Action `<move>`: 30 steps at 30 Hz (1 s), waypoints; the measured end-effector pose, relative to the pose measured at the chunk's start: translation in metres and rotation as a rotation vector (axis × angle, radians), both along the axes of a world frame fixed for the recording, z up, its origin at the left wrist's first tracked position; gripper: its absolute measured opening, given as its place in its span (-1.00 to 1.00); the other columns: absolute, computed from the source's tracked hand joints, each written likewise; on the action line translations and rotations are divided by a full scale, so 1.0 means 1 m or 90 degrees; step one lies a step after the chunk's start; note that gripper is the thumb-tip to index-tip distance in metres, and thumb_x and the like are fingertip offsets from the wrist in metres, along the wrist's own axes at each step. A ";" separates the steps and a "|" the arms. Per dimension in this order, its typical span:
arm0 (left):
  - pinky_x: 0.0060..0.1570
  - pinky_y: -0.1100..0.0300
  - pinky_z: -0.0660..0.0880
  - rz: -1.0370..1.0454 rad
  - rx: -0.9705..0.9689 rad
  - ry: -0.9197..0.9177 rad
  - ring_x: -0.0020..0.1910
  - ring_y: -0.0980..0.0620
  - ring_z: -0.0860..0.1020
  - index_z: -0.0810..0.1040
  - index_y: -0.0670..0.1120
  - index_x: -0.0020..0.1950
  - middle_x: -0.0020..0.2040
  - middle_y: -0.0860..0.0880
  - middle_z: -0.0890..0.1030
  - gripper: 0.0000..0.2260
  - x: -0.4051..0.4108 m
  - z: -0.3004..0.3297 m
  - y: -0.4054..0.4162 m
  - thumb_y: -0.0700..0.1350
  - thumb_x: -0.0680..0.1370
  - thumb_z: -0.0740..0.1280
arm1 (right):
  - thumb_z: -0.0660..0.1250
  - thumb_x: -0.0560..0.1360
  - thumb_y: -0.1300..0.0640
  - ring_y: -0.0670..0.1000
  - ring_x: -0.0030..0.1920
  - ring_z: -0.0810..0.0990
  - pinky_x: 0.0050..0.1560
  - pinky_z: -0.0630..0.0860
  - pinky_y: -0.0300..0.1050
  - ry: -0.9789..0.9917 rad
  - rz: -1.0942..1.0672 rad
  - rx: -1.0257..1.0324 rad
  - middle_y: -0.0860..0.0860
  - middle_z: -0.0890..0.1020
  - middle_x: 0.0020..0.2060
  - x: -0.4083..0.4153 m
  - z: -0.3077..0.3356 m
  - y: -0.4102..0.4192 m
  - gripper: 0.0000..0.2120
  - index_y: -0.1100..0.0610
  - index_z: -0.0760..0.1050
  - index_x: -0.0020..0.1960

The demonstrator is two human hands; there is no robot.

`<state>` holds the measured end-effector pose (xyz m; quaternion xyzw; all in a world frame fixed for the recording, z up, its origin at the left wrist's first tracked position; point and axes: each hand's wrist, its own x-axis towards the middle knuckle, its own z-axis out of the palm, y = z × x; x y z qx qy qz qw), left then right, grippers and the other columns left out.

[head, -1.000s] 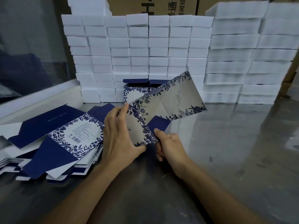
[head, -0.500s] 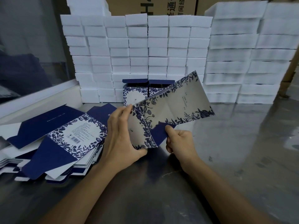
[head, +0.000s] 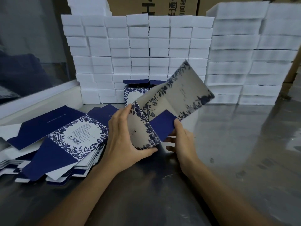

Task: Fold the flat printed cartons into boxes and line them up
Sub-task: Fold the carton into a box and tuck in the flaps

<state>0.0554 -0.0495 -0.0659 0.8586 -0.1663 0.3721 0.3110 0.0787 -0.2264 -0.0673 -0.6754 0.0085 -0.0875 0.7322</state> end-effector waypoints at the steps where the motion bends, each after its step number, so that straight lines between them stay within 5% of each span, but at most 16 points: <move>1: 0.42 0.00 0.23 -0.005 -0.025 0.016 0.47 0.05 0.17 0.01 0.03 0.56 0.46 0.03 0.16 0.18 -0.001 0.000 0.000 0.32 0.12 0.57 | 0.12 0.66 -0.19 -0.06 -0.16 0.67 -0.13 0.58 -0.09 -0.002 0.014 -0.003 0.00 0.71 -0.15 0.001 -0.001 0.002 -0.57 0.08 0.55 -0.14; 6: 0.37 0.04 0.33 -0.023 -0.142 0.082 0.36 0.16 0.30 0.12 0.09 0.53 0.30 0.15 0.28 0.00 0.000 0.000 0.000 0.38 0.21 0.46 | 0.23 0.54 -0.32 -0.07 -0.07 0.72 -0.22 0.63 -0.15 -0.017 0.043 0.059 -0.09 0.73 -0.08 0.002 0.001 0.006 -0.53 0.06 0.51 0.16; 9: 0.34 0.09 0.38 -0.071 -0.188 0.106 0.31 0.30 0.37 0.14 0.16 0.54 0.28 0.24 0.34 -0.11 0.001 0.001 0.000 0.36 0.30 0.41 | 0.20 0.39 -0.40 0.09 0.08 0.69 0.13 0.63 0.15 0.001 0.032 0.075 0.05 0.70 0.08 0.003 0.004 0.007 -0.36 0.07 0.54 0.21; 12: 0.30 -0.01 0.46 -0.167 -0.208 0.131 0.32 0.22 0.47 0.10 0.24 0.54 0.37 0.23 0.44 -0.18 0.000 0.002 -0.001 0.23 0.38 0.45 | 0.17 0.36 -0.45 0.04 0.16 0.66 0.29 0.53 0.16 -0.012 0.025 0.078 0.00 0.68 0.14 0.003 0.006 0.004 -0.32 -0.02 0.60 0.23; 18: 0.13 0.49 0.41 -0.231 -0.196 0.111 0.28 0.32 0.48 -0.02 0.35 0.54 0.33 0.38 0.46 -0.16 -0.001 0.002 -0.004 0.12 0.44 0.47 | 0.13 0.31 -0.54 0.03 0.27 0.59 0.41 0.41 0.16 -0.050 0.042 0.033 -0.03 0.64 0.24 0.004 0.014 0.000 -0.21 -0.07 0.55 0.32; 22: 0.16 0.35 0.46 -0.218 -0.204 0.084 0.30 0.29 0.45 0.02 0.37 0.52 0.37 0.25 0.39 -0.19 0.000 0.003 -0.004 0.19 0.42 0.44 | 0.11 0.38 -0.53 0.03 0.20 0.62 0.34 0.46 0.20 -0.050 0.056 -0.048 -0.06 0.67 0.15 0.004 0.019 0.000 -0.27 -0.04 0.53 0.27; 27: 0.12 0.52 0.34 -0.182 -0.254 -0.010 0.24 0.34 0.39 0.15 0.17 0.50 0.32 -0.05 0.31 -0.44 -0.002 0.010 -0.001 0.14 0.53 0.23 | 0.16 0.38 -0.47 0.05 0.17 0.64 0.33 0.46 0.20 -0.037 0.034 -0.030 -0.05 0.70 0.10 0.005 0.017 -0.004 -0.36 -0.05 0.59 0.19; 30: 0.17 0.56 0.26 -0.180 -0.261 -0.036 0.35 0.36 0.30 0.15 0.10 0.53 0.48 0.03 0.27 -0.50 -0.001 0.016 0.007 0.11 0.59 0.13 | 0.13 0.36 -0.51 -0.05 0.14 0.65 0.32 0.47 0.09 -0.086 0.021 -0.034 -0.12 0.71 0.05 0.003 0.019 -0.006 -0.35 -0.08 0.64 0.13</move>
